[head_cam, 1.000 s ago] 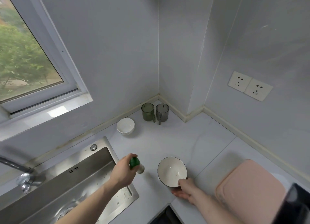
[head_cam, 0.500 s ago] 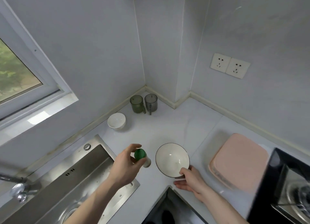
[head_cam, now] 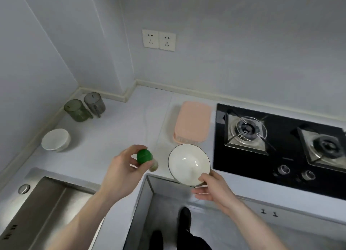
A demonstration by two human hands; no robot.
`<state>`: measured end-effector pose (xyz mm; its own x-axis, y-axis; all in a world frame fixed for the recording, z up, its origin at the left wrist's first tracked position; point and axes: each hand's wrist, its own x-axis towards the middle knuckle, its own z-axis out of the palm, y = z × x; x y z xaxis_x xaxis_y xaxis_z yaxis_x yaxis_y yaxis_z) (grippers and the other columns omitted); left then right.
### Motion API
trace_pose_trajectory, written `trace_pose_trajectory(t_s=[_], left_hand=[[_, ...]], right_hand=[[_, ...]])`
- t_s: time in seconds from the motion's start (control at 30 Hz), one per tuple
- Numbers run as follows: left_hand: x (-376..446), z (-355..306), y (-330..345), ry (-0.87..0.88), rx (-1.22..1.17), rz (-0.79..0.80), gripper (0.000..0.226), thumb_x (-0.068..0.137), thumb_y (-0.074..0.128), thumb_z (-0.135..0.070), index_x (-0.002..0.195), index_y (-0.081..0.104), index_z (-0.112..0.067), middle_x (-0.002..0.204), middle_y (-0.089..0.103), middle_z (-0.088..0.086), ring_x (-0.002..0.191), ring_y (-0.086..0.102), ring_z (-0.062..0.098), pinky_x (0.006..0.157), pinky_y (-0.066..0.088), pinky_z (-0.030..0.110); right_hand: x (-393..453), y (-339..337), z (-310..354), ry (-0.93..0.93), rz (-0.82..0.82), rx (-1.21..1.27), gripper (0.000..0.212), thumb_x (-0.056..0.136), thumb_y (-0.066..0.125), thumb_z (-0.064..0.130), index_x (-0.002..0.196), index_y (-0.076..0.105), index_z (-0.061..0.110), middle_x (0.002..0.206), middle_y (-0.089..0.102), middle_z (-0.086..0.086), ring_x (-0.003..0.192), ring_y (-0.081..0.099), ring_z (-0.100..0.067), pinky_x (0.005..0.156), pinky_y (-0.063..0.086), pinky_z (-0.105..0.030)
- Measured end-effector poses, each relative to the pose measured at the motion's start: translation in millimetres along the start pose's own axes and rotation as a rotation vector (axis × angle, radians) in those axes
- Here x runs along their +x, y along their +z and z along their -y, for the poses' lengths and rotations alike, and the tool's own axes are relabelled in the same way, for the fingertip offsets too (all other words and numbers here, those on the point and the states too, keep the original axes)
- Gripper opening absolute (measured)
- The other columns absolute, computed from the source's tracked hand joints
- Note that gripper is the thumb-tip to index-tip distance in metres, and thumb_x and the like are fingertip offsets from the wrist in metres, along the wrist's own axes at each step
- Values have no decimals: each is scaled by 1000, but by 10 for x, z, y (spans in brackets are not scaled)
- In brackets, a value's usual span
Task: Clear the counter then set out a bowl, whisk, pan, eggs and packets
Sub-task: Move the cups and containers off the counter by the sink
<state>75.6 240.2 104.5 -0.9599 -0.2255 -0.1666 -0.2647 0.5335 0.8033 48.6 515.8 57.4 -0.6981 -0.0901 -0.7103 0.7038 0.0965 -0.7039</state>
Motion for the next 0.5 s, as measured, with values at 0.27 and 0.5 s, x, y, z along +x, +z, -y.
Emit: trace_pose_trajectory(t_s=[0.27, 0.5], left_hand=[[-213, -859, 1035, 188, 30, 234, 32, 87, 76, -37, 113, 60, -46, 93, 67, -17, 75, 63, -4, 62, 45, 16], [-594, -1891, 2514, 354, 29, 329, 34, 85, 78, -33, 114, 63, -43, 76, 69, -10, 73, 64, 1, 64, 46, 13]], right_hand=[[-670, -1248, -482, -70, -247, 211, 23, 94, 53, 9, 115, 62, 11, 97, 64, -17, 80, 75, -32, 73, 62, -42], [-1243, -2860, -1016, -137, -395, 316, 19, 95, 51, 5, 110, 62, 5, 94, 65, -20, 77, 74, -33, 75, 60, -45]])
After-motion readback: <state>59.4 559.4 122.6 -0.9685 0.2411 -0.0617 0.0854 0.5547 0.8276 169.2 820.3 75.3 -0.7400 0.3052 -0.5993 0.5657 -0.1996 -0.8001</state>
